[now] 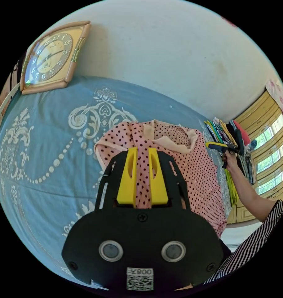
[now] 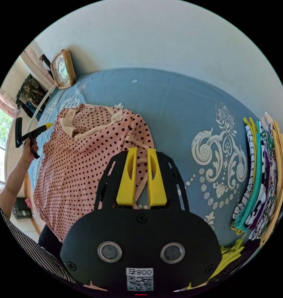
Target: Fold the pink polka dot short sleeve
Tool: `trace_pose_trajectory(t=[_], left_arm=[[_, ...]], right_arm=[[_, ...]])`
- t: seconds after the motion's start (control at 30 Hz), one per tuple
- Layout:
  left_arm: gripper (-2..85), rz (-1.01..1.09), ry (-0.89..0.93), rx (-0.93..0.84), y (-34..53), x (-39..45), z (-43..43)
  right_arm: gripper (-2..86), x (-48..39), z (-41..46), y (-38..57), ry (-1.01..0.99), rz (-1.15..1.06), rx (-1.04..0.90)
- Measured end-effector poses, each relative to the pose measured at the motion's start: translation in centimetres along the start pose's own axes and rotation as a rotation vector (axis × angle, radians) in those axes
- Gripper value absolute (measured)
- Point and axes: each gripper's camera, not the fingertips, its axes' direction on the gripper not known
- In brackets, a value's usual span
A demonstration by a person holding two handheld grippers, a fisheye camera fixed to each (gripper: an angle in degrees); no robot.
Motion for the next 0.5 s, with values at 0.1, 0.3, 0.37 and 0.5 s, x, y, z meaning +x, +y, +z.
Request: trace_pose_trajectory(t=[0.1, 0.3, 0.37, 0.5], left_arm=[[6.1, 0.024, -0.022, -0.026, -2.5, 0.7, 2.5], [2.5, -0.06, -0.072, -0.083, -4.5, -1.2, 6.9], [1.9, -0.075, -0.055, -0.074, -4.9, -1.9, 7.1], [2.1, -0.127, -0.053, -0.002, -5.1, -3.1, 6.6]], right_arm=[[6.3, -1.5, 0.0, -1.7, 0.053, -0.042, -0.024], [1.9, -3.5, -2.2, -3.0, 0.2, -0.093, -0.027], [1.4, -2.7, -3.6, -3.3, 0.199, -0.075, -0.036], [1.0, -0.6, -6.8, -4.3, 0.114, -0.003, -0.042]])
